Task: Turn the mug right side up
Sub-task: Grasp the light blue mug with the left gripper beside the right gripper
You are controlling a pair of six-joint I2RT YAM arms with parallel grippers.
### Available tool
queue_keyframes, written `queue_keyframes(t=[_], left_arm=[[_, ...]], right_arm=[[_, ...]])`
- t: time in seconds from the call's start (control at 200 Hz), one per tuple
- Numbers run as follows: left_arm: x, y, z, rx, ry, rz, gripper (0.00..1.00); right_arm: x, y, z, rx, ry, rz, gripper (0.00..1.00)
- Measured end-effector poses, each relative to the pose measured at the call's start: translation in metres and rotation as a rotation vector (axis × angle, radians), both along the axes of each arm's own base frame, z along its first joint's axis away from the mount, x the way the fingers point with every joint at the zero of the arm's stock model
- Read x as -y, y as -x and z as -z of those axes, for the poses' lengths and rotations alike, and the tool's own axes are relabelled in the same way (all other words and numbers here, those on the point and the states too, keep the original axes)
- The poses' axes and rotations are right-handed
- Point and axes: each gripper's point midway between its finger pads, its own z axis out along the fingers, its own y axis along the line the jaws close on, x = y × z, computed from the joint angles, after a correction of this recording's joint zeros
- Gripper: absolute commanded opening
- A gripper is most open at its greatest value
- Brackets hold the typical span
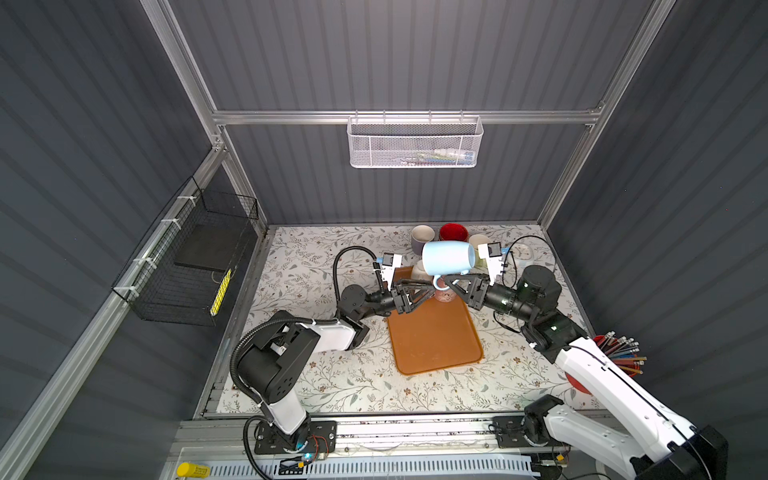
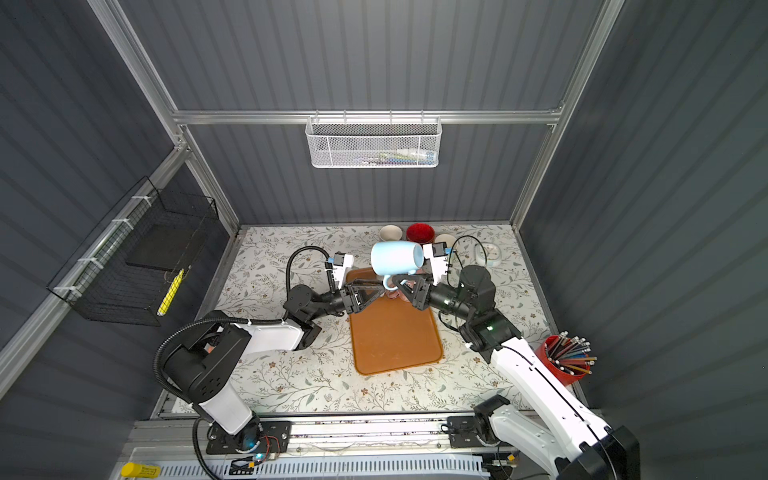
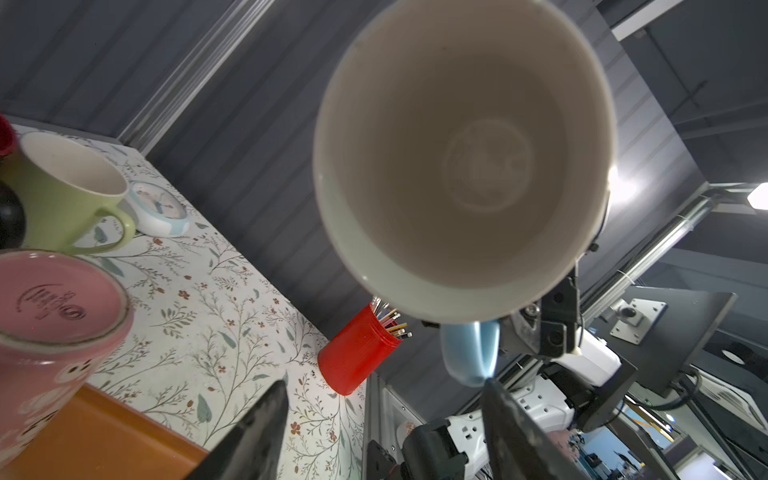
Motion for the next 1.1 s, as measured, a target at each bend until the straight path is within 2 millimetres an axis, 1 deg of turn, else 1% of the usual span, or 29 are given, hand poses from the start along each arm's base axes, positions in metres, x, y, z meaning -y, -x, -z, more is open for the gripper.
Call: queue_keyframes(t=[0.12,0.22,0.32,0.44,0.605,0.745,0.78,0.815,0.835,0.9,1.046,1.101], left_arm=[[0.002,0.003,-0.017,0.028,0.031,0.032,0.71],[0.002,0.004,-0.026,0.049,0.051,0.042,0.66],[0.002,0.004,-0.026,0.042,0.052,0.046,0.58],[0.003,0.003,-0.024,0.033,0.05,0.049,0.5],[0.009,-0.002,-0.024,0.028,0.051,0.066,0.38],[0.009,-0.002,-0.025,0.025,0.054,0.069,0.26],[0.009,-0.002,-0.025,0.025,0.055,0.07,0.21],[0.009,-0.002,-0.025,0.022,0.056,0.071,0.09],[0.009,-0.003,-0.025,0.005,0.056,0.07,0.0],[0.008,-0.001,-0.028,0.02,0.063,0.077,0.0],[0.008,-0.001,-0.031,0.028,0.067,0.082,0.0],[0.008,-0.001,-0.03,0.025,0.065,0.082,0.0]], right_arm=[[-0.002,0.001,-0.001,0.005,-0.006,-0.017,0.0],[-0.006,-0.002,0.003,-0.003,-0.004,-0.032,0.0],[-0.009,-0.004,0.006,-0.009,-0.004,-0.044,0.0],[-0.011,-0.004,0.005,-0.005,-0.01,-0.056,0.0],[-0.012,-0.002,0.001,0.019,-0.025,-0.071,0.0],[-0.011,-0.005,0.004,0.028,-0.028,-0.068,0.0],[-0.011,-0.006,0.004,0.031,-0.029,-0.066,0.0],[-0.011,-0.007,0.004,0.035,-0.031,-0.063,0.0],[-0.01,-0.007,0.005,0.041,-0.026,-0.058,0.0],[-0.007,-0.011,0.007,0.045,-0.027,-0.044,0.0],[-0.007,-0.01,0.006,0.057,-0.034,-0.044,0.0],[-0.007,-0.01,0.006,0.057,-0.036,-0.043,0.06]])
